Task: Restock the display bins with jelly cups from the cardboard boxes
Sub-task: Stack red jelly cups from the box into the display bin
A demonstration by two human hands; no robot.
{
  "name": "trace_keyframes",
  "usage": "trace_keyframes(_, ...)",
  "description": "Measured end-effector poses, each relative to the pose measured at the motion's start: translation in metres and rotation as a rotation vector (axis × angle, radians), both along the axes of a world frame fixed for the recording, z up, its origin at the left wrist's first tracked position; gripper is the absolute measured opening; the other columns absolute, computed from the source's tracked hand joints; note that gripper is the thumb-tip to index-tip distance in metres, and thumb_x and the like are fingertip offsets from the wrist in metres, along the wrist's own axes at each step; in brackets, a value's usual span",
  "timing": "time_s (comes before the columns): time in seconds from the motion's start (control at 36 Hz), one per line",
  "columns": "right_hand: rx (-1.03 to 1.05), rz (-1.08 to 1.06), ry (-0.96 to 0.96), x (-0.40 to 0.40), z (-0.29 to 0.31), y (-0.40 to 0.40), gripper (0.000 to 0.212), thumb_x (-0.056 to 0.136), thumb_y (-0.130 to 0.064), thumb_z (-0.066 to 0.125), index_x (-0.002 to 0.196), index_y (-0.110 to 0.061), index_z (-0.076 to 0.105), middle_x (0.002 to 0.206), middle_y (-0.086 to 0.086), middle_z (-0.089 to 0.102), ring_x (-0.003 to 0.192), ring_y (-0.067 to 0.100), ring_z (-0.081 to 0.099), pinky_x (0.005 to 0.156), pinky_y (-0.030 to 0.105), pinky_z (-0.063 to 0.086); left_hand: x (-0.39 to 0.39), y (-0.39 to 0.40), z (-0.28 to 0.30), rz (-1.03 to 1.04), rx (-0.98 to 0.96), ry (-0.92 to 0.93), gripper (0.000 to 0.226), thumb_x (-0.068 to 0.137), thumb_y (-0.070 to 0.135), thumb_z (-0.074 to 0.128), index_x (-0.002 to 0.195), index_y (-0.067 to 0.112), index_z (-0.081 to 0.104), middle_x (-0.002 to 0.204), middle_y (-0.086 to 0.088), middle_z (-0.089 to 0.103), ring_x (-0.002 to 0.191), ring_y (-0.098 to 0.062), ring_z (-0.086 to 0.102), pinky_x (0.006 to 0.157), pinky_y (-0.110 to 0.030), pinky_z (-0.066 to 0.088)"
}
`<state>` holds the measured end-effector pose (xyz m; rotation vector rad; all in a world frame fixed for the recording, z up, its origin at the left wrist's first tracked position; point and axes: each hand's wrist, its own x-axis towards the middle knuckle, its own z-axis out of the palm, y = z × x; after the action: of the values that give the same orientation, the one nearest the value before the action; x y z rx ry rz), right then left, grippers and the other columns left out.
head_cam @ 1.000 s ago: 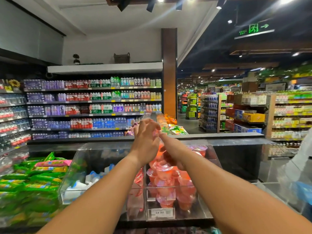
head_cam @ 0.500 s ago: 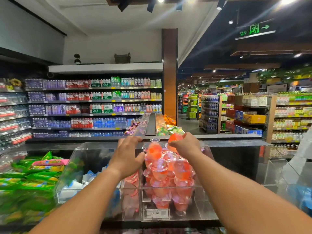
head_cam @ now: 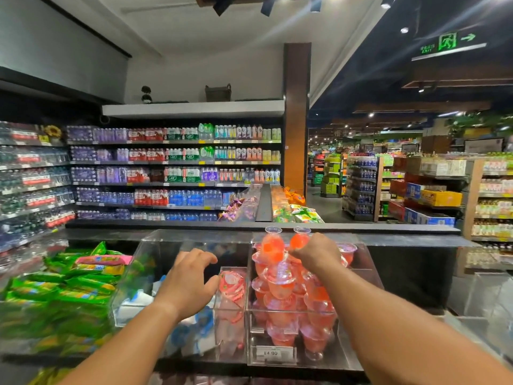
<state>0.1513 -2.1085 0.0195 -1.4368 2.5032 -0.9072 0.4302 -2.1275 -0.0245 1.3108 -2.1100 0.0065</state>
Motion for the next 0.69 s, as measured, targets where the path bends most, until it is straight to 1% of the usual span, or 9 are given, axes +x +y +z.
trace_keyframes(0.06,-0.007,-0.01,-0.006,0.001,0.0,0.001,0.057,0.081,-0.058,0.076,0.107,-0.01,0.061,0.102,0.007,0.066,0.093,0.027,0.062,0.075,0.036,0.052,0.0,0.001,-0.001,0.003,0.015,-0.005,0.034,0.093,0.032,0.062,0.126,0.026,0.061,0.125,0.011,0.055,0.12,-0.012,0.041,0.104,-0.028,0.038)
trace_keyframes(0.08,-0.013,-0.014,-0.008,0.001,-0.001,0.002,0.06,0.08,-0.058,0.076,0.112,-0.009,0.059,0.104,0.007,0.066,0.096,0.028,0.062,0.077,0.037,0.052,0.0,0.002,-0.001,0.004,0.021,-0.01,0.034,0.094,0.033,0.062,0.127,0.026,0.06,0.126,0.011,0.055,0.121,-0.012,0.041,0.105,-0.029,0.038)
trace_keyframes(0.14,-0.019,-0.022,0.012,0.002,-0.001,0.006,0.069,0.08,-0.059,0.076,0.123,-0.01,0.054,0.116,0.01,0.065,0.11,0.032,0.059,0.087,0.04,0.052,0.0,0.004,-0.001,0.009,0.037,-0.026,0.036,0.095,0.034,0.062,0.129,0.026,0.059,0.128,0.01,0.055,0.124,-0.014,0.041,0.107,-0.032,0.039)
trace_keyframes(0.19,-0.036,-0.022,0.065,0.005,0.002,0.014,0.072,0.083,-0.059,0.073,0.131,-0.01,0.05,0.127,0.011,0.06,0.12,0.033,0.052,0.095,0.042,0.046,0.001,0.008,-0.001,0.02,0.049,-0.051,0.037,0.095,0.035,0.061,0.131,0.025,0.058,0.13,0.009,0.054,0.126,-0.015,0.04,0.108,-0.033,0.038)
trace_keyframes(0.31,-0.166,0.03,0.189,0.023,0.007,0.036,0.059,0.09,-0.056,0.063,0.13,-0.015,0.05,0.129,0.007,0.053,0.12,0.031,0.046,0.1,0.041,0.04,0.008,0.022,0.001,0.089,0.08,-0.107,0.04,0.095,0.037,0.057,0.133,0.025,0.056,0.132,0.006,0.053,0.127,-0.019,0.039,0.109,-0.035,0.037)
trace_keyframes(0.39,-0.256,0.185,0.302,0.052,0.005,0.052,0.053,0.092,-0.056,0.058,0.13,-0.018,0.051,0.129,0.005,0.052,0.121,0.028,0.043,0.101,0.041,0.037,0.021,0.044,0.002,0.192,0.102,-0.173,0.042,0.094,0.04,0.055,0.134,0.025,0.055,0.131,0.002,0.053,0.126,-0.024,0.041,0.107,-0.037,0.039)
trace_keyframes(0.47,-0.247,0.381,0.357,0.093,-0.004,0.066,0.053,0.093,-0.059,0.054,0.128,-0.019,0.051,0.13,0.004,0.05,0.123,0.028,0.041,0.104,0.041,0.034,0.047,0.077,0.002,0.355,0.109,-0.299,0.046,0.093,0.045,0.054,0.135,0.026,0.053,0.131,-0.001,0.053,0.126,-0.027,0.042,0.108,-0.038,0.038)
trace_keyframes(0.61,-0.113,0.726,0.419,0.175,-0.053,0.098,0.06,0.089,-0.061,0.055,0.131,-0.018,0.05,0.133,0.007,0.051,0.126,0.033,0.044,0.103,0.044,0.036,0.11,0.159,-0.016,0.622,0.228,-0.272,0.049,0.091,0.048,0.055,0.135,0.024,0.054,0.13,-0.006,0.055,0.127,-0.032,0.043,0.105,-0.043,0.042)
trace_keyframes(0.69,0.018,0.899,0.364,0.227,-0.091,0.135,0.067,0.085,-0.062,0.061,0.134,-0.017,0.049,0.137,0.01,0.049,0.13,0.036,0.042,0.104,0.048,0.037,0.149,0.225,-0.038,0.779,0.358,-0.264,0.049,0.09,0.049,0.056,0.131,0.023,0.057,0.128,-0.008,0.057,0.125,-0.035,0.045,0.1,-0.045,0.047)
